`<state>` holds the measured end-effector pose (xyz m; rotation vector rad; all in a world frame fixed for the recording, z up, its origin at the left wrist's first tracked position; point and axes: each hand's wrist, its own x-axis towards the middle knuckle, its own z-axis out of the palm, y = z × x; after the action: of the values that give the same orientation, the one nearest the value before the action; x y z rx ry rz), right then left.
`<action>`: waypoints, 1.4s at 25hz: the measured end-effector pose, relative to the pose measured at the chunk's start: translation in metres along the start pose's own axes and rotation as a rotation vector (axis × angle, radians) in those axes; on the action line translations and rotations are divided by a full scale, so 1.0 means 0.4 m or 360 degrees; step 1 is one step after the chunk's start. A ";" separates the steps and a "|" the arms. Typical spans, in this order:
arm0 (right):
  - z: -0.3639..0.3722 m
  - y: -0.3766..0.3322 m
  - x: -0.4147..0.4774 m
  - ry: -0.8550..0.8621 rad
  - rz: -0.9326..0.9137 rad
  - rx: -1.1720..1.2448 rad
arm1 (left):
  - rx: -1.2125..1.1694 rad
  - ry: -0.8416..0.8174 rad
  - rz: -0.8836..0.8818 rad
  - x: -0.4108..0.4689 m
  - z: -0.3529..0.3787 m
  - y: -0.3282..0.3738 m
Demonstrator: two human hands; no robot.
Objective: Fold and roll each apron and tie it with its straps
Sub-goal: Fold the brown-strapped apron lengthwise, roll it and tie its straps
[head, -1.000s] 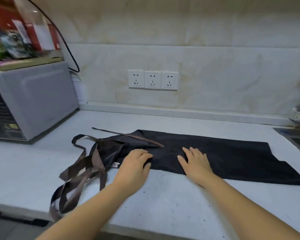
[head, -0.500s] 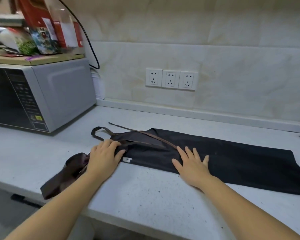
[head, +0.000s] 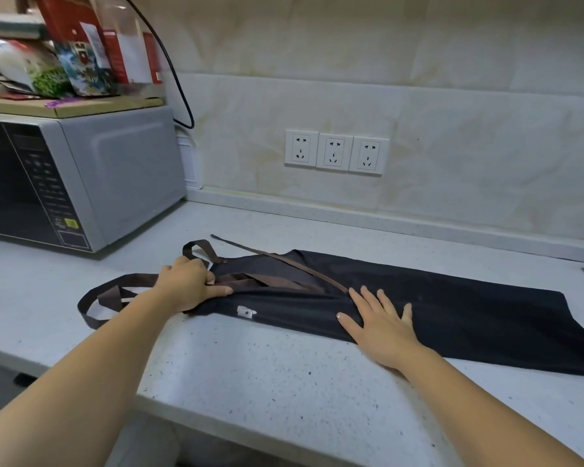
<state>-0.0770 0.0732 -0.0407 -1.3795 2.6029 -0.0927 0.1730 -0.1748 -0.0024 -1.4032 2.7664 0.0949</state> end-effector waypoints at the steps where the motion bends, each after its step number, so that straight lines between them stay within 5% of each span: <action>1: -0.002 -0.001 -0.001 -0.0008 -0.0001 -0.0001 | 0.0152 0.0007 -0.0029 -0.008 -0.006 -0.006; 5: -0.004 -0.011 -0.011 -0.0046 0.0033 -0.0018 | 0.0516 0.0251 -0.0200 -0.030 0.003 0.039; 8: 0.003 -0.023 -0.008 -0.0057 0.0078 -0.0020 | 0.0118 0.0787 0.0370 -0.059 0.021 0.232; 11: 0.001 -0.032 -0.017 -0.0067 0.0074 0.0034 | -0.0538 0.0391 0.0793 -0.116 0.062 0.471; 13: -0.012 -0.018 -0.022 0.0015 0.0037 0.0028 | -0.0609 0.0160 0.0777 -0.126 0.109 0.552; 18: -0.087 0.068 0.058 0.0440 0.0141 0.0488 | -0.0170 0.0228 0.0718 -0.107 0.170 0.568; 25: -0.149 0.104 0.208 -0.0052 0.0194 -0.0117 | -0.0231 0.0159 0.0636 -0.116 0.158 0.575; 35: -0.145 0.121 0.028 0.0541 -0.0324 -0.0262 | -0.0391 0.0365 0.0207 -0.121 0.148 0.584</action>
<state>-0.1340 0.0892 0.0074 -1.8292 2.7800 -0.1577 0.0135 0.0061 -0.0499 -1.3582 3.1268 0.3058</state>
